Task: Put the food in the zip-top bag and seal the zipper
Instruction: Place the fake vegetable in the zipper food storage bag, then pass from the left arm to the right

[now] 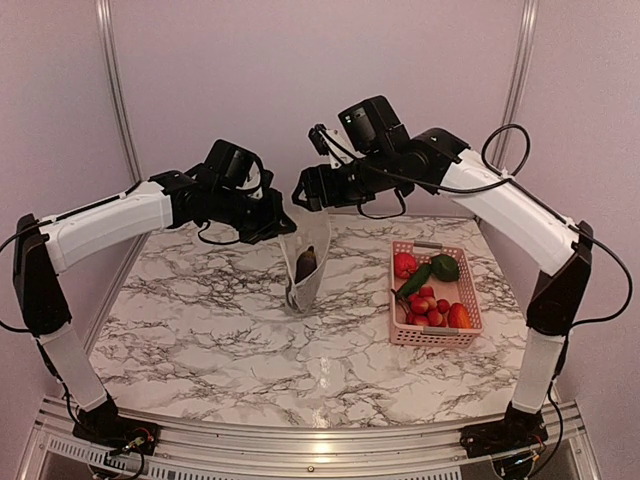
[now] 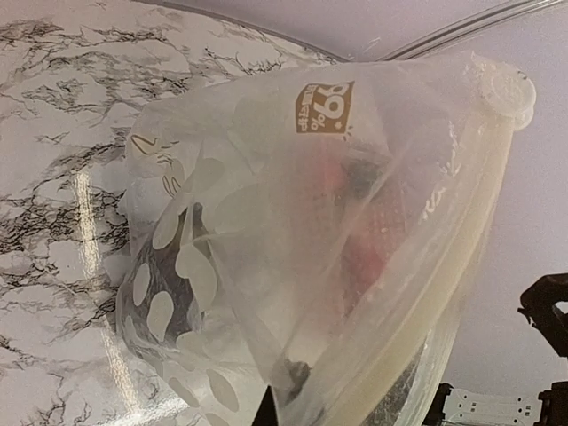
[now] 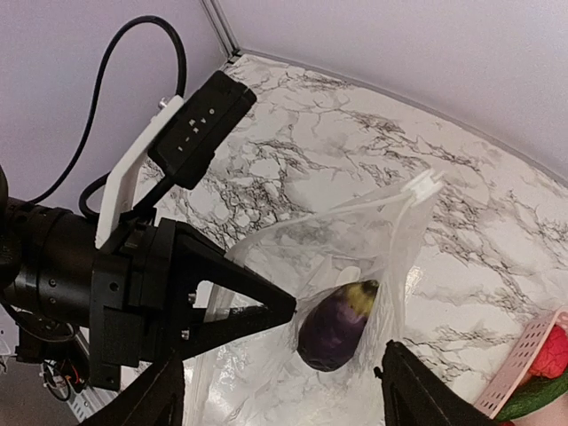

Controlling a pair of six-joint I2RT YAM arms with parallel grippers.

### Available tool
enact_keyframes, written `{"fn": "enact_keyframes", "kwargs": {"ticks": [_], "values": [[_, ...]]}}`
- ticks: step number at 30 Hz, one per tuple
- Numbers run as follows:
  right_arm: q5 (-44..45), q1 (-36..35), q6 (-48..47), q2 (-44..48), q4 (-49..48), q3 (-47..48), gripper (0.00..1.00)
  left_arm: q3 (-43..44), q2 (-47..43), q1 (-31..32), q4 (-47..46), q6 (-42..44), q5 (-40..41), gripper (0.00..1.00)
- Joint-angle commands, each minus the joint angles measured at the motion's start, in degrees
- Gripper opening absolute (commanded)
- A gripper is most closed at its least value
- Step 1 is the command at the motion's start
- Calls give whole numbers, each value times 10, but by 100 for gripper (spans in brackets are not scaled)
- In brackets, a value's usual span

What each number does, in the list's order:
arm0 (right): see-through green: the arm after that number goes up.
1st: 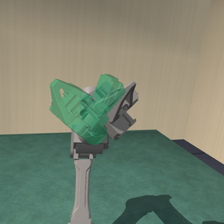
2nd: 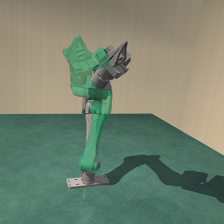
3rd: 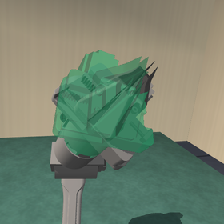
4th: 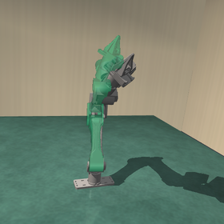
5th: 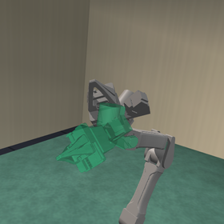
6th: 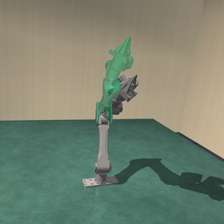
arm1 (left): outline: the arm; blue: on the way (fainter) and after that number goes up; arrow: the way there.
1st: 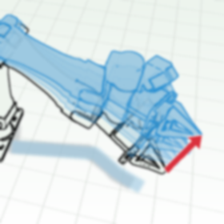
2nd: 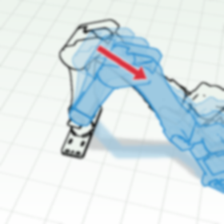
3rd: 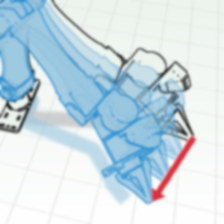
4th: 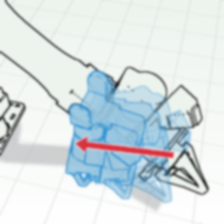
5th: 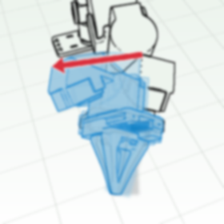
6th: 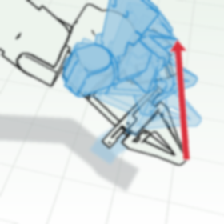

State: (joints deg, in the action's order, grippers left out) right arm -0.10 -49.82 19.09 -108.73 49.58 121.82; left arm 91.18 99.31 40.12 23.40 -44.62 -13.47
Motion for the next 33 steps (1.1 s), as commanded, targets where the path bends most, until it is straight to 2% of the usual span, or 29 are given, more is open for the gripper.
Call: {"fn": "enact_keyframes", "kwargs": {"ticks": [1,10,12,17,20,23,25,30,33], "values": [[31,7,2,22,6,6,72,1,-20,0,-7,8,10,0],[46,8,14,24,25,-67,62,-4,-26,0,-5,17,6,0],[48,9,20,16,30,-76,51,-3,-26,0,-5,20,6,0],[38,16,38,11,25,-86,10,1,-29,0,12,30,14,1],[18,22,48,13,12,-98,0,1,-33,0,27,39,26,7],[10,23,50,15,1,-103,0,5,-34,1,54,41,39,20],[7,24,52,16,-6,-107,0,8,-35,1,80,43,40,23],[7,26,52,13,-18,-114,0,-3,-46,4,105,42,36,24],[-9,26,53,14,-22,-114,0,-10,-50,4,109,38,34,19]]}}
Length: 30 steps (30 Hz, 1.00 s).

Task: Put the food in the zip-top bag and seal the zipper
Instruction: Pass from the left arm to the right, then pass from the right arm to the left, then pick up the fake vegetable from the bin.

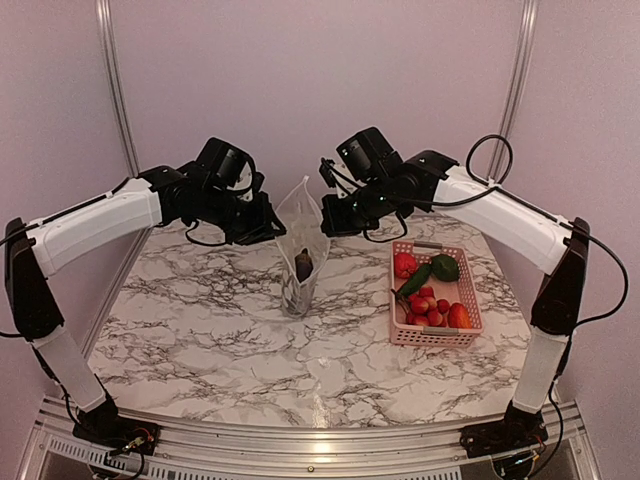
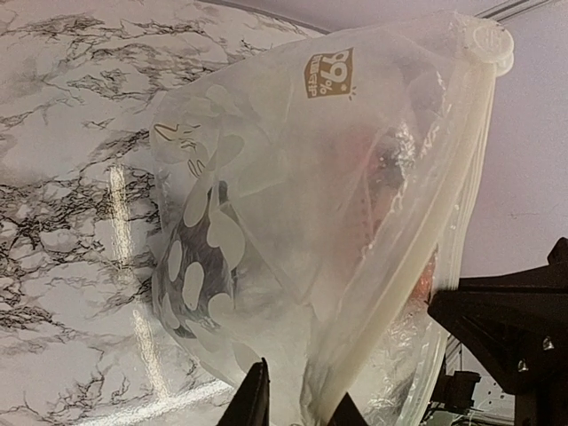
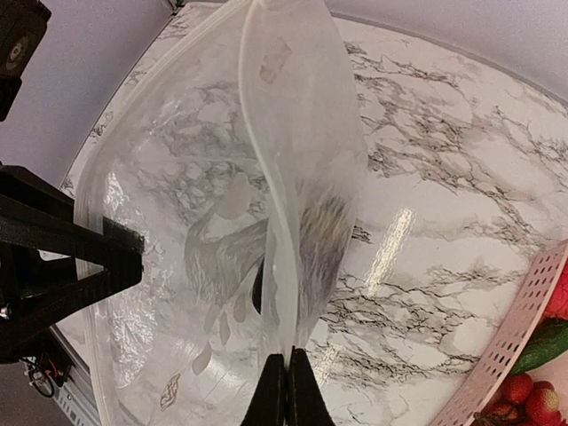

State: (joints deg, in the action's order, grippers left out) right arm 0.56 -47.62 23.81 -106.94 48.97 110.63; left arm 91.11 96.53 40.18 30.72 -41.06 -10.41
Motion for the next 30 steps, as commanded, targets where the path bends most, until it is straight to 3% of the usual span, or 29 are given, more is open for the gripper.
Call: {"fn": "enact_keyframes", "kwargs": {"ticks": [1,5,8,17,18,21,23,30], "values": [[-15,5,5,-2,-17,1,0,-9,-22,4,38,2,2,17],[-10,5,3,3,-23,9,0,-4,-19,6,43,-1,-5,12],[-14,8,0,0,-27,14,0,3,-18,6,47,3,-1,0],[-21,25,17,11,-15,36,0,79,-18,2,159,75,101,0],[-37,29,17,18,-26,36,2,82,-20,2,174,83,120,0],[-79,35,10,46,-77,23,33,93,-23,0,213,99,143,0],[-86,48,17,64,-91,6,43,100,-23,0,230,110,153,0],[-90,118,-25,109,-83,-108,47,92,12,1,233,125,109,0]]}}
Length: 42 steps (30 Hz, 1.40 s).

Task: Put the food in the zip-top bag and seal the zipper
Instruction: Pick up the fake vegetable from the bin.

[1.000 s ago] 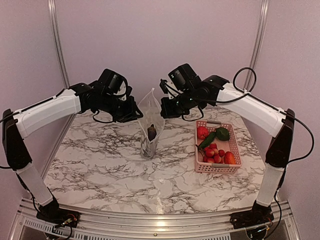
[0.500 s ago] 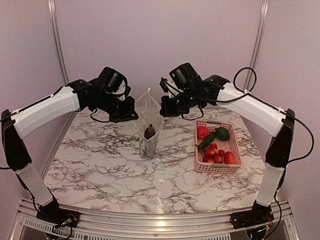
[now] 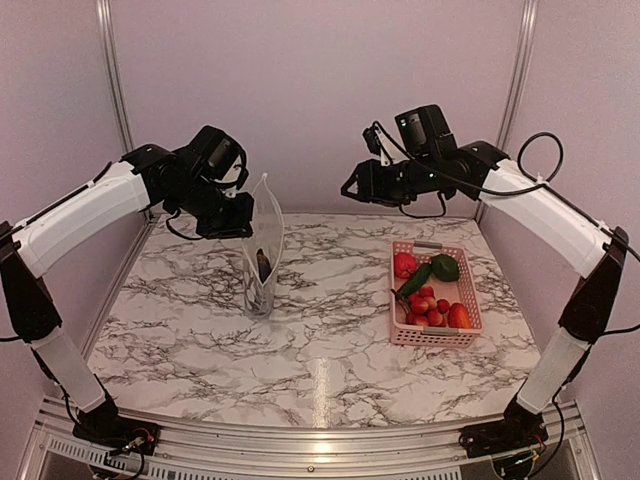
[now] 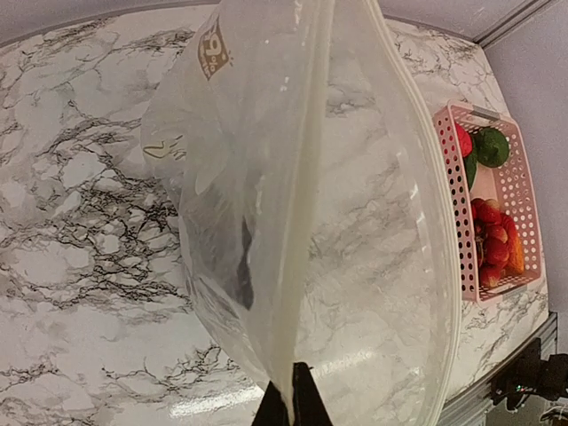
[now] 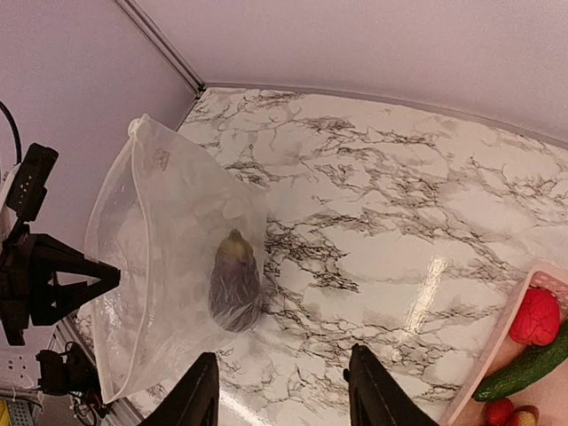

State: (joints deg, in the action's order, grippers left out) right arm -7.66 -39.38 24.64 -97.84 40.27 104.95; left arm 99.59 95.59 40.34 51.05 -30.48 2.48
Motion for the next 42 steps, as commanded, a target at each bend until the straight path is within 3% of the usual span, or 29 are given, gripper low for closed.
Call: {"fn": "enact_keyframes", "kwargs": {"ticks": [1,7,18,28,34,42], "values": [[1,43,-43,22,12,-66,47,10,28,-1,27,16,-22,0],[22,127,-16,64,-1,-177,38,22,37,0,-18,2,-60,0],[38,201,-27,56,-17,-247,40,35,60,0,-67,-15,-113,0],[20,240,63,42,-126,-340,56,46,70,0,-77,-10,-105,0],[3,268,132,17,-197,-375,56,49,65,0,-78,-4,-92,0],[19,278,148,-17,-242,-382,52,47,58,0,-79,5,-72,0]]}}
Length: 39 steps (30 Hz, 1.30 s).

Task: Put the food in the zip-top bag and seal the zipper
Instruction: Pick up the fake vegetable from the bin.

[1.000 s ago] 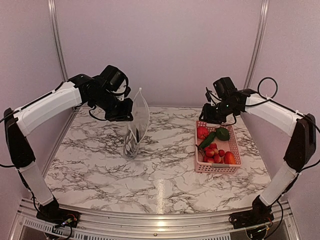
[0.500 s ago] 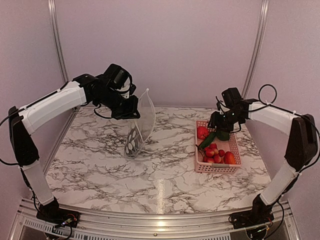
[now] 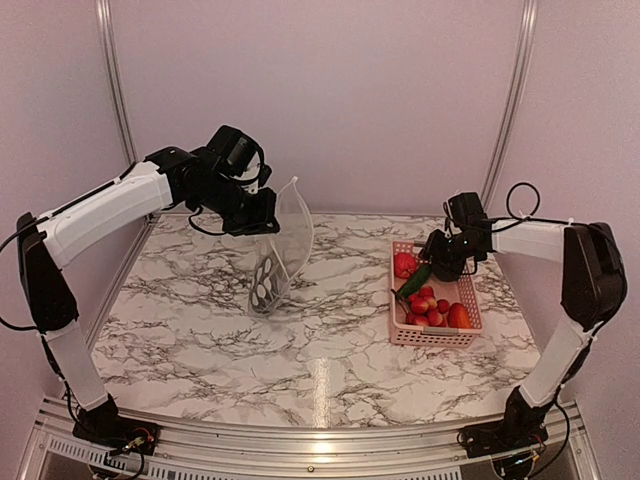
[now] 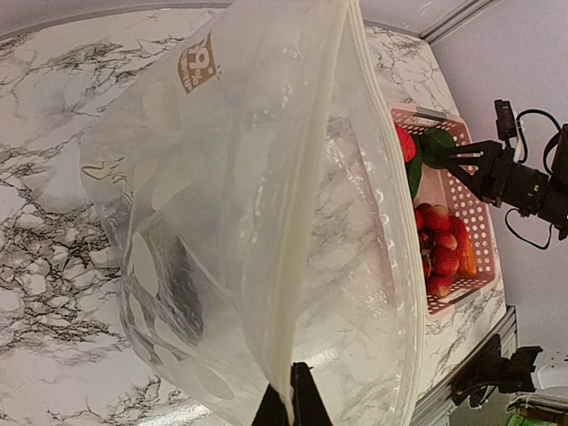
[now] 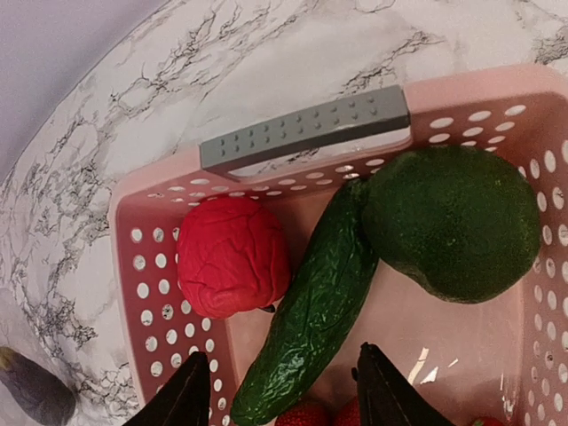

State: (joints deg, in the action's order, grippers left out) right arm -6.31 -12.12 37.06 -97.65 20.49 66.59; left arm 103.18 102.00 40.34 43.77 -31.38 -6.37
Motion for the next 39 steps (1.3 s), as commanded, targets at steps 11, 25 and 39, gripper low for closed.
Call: {"fn": "enact_keyframes", "kwargs": {"ticks": [11,25,39], "values": [[43,6,97,-48,-98,-23,48,-14,-33,-1,-5,19,33,0],[58,6,126,-118,-115,-3,49,-43,-58,-1,0,21,42,0],[50,4,130,-94,-126,-6,35,-37,-57,-1,11,25,44,0]]}}
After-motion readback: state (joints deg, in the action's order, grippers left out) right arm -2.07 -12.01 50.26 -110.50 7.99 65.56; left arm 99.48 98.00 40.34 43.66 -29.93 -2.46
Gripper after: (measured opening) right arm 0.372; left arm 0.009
